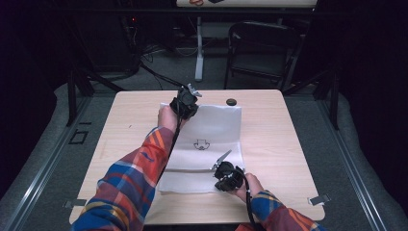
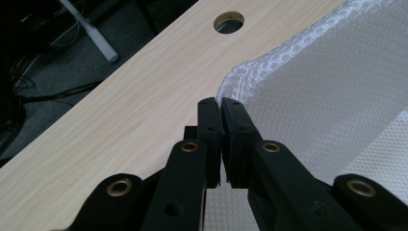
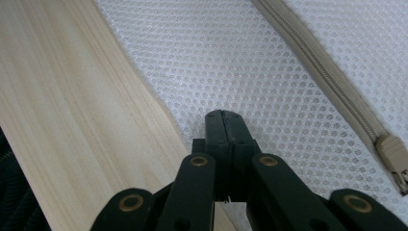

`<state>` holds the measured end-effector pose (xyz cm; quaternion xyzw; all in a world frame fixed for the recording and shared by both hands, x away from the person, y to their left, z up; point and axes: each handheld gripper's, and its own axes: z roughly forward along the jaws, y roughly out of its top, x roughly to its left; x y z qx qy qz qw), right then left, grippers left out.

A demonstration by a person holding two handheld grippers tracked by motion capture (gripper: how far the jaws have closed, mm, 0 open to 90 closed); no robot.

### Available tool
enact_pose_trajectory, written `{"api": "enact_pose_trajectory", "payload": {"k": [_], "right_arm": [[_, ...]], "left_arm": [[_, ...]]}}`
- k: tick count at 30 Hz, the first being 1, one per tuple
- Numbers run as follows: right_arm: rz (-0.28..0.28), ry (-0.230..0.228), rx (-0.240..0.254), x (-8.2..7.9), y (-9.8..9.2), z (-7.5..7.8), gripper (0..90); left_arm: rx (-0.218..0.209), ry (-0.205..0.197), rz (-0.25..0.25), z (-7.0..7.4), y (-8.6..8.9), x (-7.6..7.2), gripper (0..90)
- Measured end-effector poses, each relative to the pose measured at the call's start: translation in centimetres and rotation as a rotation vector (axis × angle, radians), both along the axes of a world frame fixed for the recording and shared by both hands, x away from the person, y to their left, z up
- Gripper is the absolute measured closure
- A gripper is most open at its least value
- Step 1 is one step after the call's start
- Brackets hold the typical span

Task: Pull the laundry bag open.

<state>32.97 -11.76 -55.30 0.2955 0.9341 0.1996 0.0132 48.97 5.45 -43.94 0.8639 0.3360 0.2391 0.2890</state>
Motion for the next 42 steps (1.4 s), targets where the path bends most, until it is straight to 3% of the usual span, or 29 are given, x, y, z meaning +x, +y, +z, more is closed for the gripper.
{"api": "enact_pose_trajectory", "payload": {"k": [11,13,20,23,26,27,30,33,42], "right_arm": [[-0.004,0.002,0.000,0.0,0.0,0.0,90.0],[-0.004,0.003,0.001,0.0,0.0,0.0,90.0],[-0.003,0.007,0.009,0.2,-0.2,0.1,83.4],[-0.012,0.013,0.036,0.2,-0.4,0.5,72.5],[-0.033,0.000,0.067,0.3,-0.8,1.1,54.5],[-0.037,-0.004,0.059,0.4,-1.0,1.4,48.1],[-0.062,-0.008,0.098,0.5,-1.6,1.7,32.1],[-0.064,-0.016,0.087,0.7,-2.2,2.3,18.7],[-0.105,-0.017,0.113,1.1,-4.2,3.3,3.2]], "left_arm": [[-0.003,-0.006,0.041,-0.5,-0.2,1.6,81.3],[-0.012,-0.002,0.043,-0.4,-0.2,1.9,75.7],[-0.058,0.009,0.037,0.1,-0.1,2.0,37.9],[-0.072,0.036,0.026,0.2,0.1,1.7,25.2],[-0.087,0.053,0.004,0.2,0.4,1.1,17.4],[-0.087,0.061,-0.004,0.2,0.5,0.8,16.2],[-0.101,0.090,-0.027,-0.1,0.9,0.0,14.2],[-0.090,0.115,-0.054,-0.4,1.5,-1.0,11.8],[-0.079,0.173,-0.109,-2.1,3.1,-4.5,5.4]]}}
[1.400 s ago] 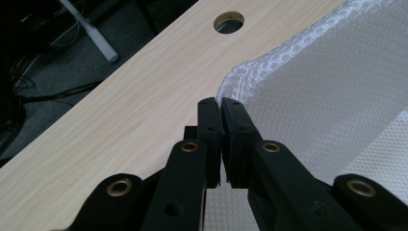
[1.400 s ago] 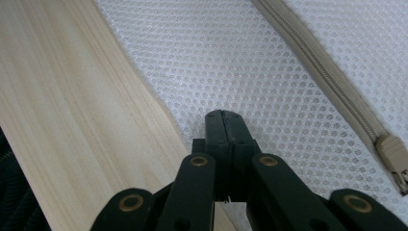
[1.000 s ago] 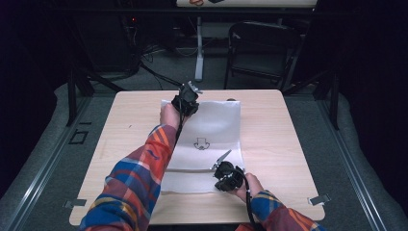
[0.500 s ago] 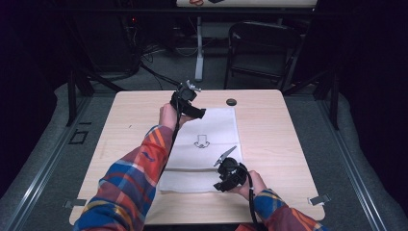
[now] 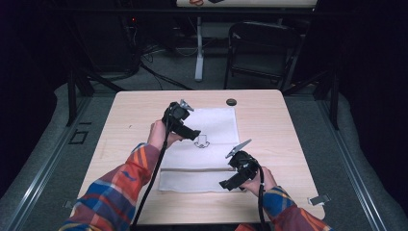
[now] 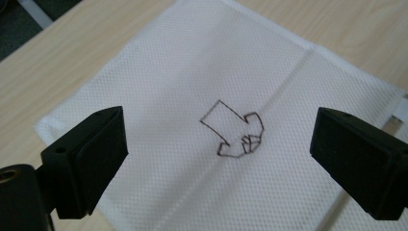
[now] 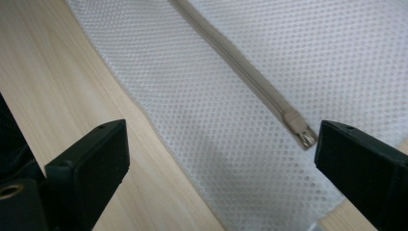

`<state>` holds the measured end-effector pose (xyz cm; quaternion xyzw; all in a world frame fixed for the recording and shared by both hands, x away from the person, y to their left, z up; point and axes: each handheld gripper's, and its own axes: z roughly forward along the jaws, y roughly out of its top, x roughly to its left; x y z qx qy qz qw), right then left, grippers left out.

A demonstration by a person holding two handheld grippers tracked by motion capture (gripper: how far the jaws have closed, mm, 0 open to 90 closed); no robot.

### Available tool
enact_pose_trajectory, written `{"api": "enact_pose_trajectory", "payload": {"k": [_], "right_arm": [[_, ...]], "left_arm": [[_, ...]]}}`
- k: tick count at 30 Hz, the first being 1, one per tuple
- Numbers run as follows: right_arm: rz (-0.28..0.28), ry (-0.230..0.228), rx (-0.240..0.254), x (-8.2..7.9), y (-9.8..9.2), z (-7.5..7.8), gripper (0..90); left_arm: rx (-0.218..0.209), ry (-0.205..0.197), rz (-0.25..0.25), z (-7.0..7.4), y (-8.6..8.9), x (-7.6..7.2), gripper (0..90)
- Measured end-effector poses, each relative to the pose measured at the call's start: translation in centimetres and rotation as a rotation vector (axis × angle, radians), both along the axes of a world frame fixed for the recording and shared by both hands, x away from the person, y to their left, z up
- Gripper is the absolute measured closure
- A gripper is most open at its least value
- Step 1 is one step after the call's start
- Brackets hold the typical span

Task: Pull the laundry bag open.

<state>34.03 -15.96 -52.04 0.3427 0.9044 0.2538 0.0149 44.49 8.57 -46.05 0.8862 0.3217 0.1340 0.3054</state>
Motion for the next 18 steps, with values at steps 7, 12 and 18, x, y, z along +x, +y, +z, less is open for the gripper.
{"api": "enact_pose_trajectory", "payload": {"k": [7,12,18], "right_arm": [[-0.041,-0.025,0.001,0.2,-1.9,0.4,2.3],[-0.070,-0.037,0.001,0.1,-2.9,0.5,2.8],[-0.097,-0.054,0.013,0.1,-4.1,0.8,6.5]], "left_arm": [[-0.012,0.025,-0.014,-1.9,1.2,-2.6,4.0],[-0.009,0.040,-0.025,-2.8,1.8,-3.9,4.2],[-0.016,0.044,-0.051,-3.4,1.2,-4.8,4.6]]}}
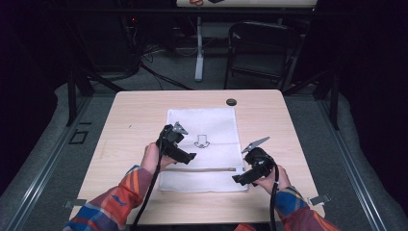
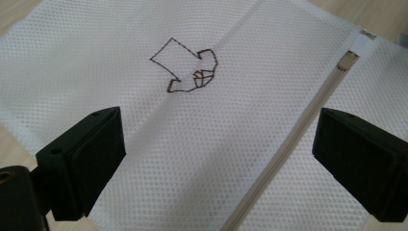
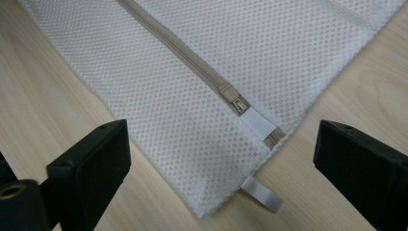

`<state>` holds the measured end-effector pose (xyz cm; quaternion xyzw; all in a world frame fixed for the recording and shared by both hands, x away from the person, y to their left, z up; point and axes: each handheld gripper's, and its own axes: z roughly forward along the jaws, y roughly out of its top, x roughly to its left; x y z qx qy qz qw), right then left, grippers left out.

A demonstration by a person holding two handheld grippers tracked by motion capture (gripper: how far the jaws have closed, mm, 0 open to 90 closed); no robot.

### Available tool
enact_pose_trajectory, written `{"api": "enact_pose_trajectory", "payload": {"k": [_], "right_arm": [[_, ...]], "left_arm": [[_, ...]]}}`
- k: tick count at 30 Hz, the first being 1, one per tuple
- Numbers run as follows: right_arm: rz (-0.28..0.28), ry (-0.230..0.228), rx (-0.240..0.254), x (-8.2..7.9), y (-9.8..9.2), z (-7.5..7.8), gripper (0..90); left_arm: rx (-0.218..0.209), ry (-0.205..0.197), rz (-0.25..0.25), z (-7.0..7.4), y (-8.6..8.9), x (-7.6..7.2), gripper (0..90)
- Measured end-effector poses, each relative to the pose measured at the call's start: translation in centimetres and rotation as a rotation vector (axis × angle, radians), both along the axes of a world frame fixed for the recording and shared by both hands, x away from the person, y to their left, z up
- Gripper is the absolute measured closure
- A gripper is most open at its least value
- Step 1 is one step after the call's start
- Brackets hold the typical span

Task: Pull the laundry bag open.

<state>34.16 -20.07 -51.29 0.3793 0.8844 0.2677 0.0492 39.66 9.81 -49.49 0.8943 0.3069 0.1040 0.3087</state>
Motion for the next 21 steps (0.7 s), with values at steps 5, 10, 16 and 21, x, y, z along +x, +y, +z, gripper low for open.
{"api": "enact_pose_trajectory", "payload": {"k": [5,10,16,21], "right_arm": [[-0.036,-0.015,0.000,0.0,-0.8,-0.1,14.1],[-0.056,-0.019,0.010,0.3,-1.2,-0.2,21.7],[-0.070,-0.042,0.015,0.4,-1.6,-0.2,42.1],[-0.087,-0.053,0.021,0.7,-1.9,-0.4,65.6]], "left_arm": [[-0.015,-0.002,-0.037,-0.4,-1.3,-0.5,5.5],[-0.023,0.008,-0.083,-1.1,-2.7,-1.0,7.4],[-0.035,0.012,-0.132,-1.9,-4.5,-1.2,14.4],[-0.040,0.021,-0.171,-2.6,-5.9,-1.1,21.8]]}}
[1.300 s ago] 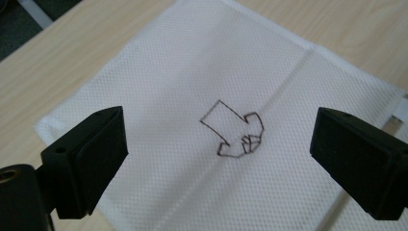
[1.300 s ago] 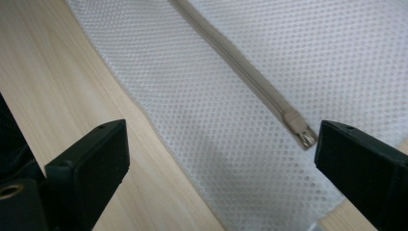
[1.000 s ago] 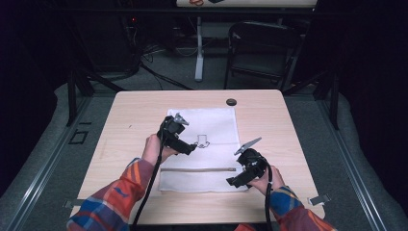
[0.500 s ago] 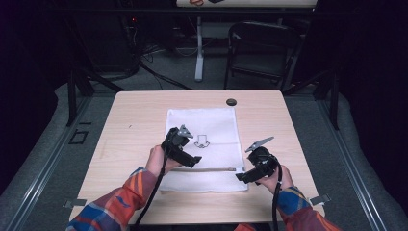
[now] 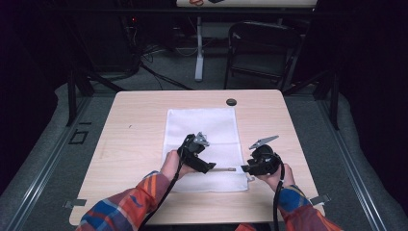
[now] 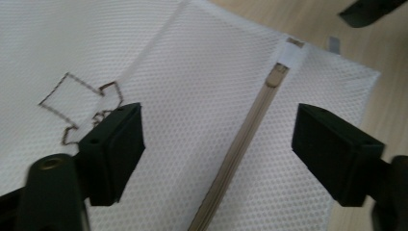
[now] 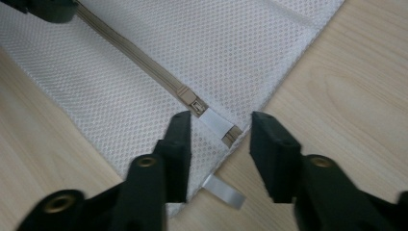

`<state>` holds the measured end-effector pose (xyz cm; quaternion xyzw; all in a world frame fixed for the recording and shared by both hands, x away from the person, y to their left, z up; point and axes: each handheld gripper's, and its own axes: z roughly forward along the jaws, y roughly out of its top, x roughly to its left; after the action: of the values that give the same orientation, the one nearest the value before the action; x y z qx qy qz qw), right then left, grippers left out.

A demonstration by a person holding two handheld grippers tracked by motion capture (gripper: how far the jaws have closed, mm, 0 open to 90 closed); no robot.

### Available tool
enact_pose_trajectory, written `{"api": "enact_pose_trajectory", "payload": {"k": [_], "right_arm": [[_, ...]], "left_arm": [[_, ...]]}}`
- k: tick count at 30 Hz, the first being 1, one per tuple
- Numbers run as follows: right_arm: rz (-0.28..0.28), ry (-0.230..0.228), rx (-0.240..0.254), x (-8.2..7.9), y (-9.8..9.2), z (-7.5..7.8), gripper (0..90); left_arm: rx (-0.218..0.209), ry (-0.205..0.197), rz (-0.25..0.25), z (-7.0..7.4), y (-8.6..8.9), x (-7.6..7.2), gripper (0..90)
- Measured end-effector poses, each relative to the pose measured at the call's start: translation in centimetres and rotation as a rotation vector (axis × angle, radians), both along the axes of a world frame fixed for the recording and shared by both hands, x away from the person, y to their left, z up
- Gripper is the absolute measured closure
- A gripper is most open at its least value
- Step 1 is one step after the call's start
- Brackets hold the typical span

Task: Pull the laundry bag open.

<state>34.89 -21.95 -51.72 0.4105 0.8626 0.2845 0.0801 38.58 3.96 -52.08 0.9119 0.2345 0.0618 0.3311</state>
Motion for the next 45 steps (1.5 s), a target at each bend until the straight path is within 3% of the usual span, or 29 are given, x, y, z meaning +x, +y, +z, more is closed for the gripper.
{"api": "enact_pose_trajectory", "payload": {"k": [1,2,8,14,21,28,31,32,33,37,41,45], "right_arm": [[-0.006,0.005,0.019,0.1,0.2,-0.3,70.8],[-0.003,0.005,-0.007,0.1,0.3,-0.3,74.8],[0.020,0.020,-0.039,0.9,1.3,-1.4,90.0],[0.031,0.043,-0.041,1.5,2.0,-2.4,90.0],[0.021,0.064,-0.049,2.0,1.8,-3.2,90.0],[0.029,0.084,-0.059,2.2,2.0,-3.9,90.0],[0.003,0.090,-0.011,2.1,1.8,-4.2,90.0],[0.012,0.099,-0.028,2.3,1.6,-4.1,90.0],[-0.010,0.107,0.017,2.3,1.5,-4.3,90.0],[-0.014,0.115,0.024,2.3,1.3,-4.3,90.0],[-0.016,0.113,0.005,2.3,1.4,-4.2,90.0],[-0.012,0.109,0.005,2.3,1.5,-4.2,90.0]], "left_arm": [[-0.003,0.005,-0.004,-0.1,-0.2,0.0,22.9],[-0.014,0.020,-0.022,-0.3,-0.5,0.1,25.6],[-0.020,0.028,-0.085,-1.1,-2.3,0.0,39.7],[-0.034,0.040,-0.136,-1.7,-3.9,0.1,51.2],[0.006,0.061,-0.178,-3.2,-5.8,-0.1,60.5],[0.029,0.062,-0.175,-4.3,-7.0,0.2,66.0],[0.035,0.052,-0.172,-4.3,-7.2,0.1,69.4],[0.039,0.040,-0.175,-4.3,-7.2,0.1,70.8],[0.038,0.038,-0.174,-4.3,-7.3,0.0,72.2],[0.033,0.022,-0.186,-4.3,-7.4,-0.2,79.5],[0.020,0.051,-0.184,-4.6,-7.5,0.0,79.1],[0.031,0.056,-0.179,-4.6,-7.5,0.1,79.5]]}}
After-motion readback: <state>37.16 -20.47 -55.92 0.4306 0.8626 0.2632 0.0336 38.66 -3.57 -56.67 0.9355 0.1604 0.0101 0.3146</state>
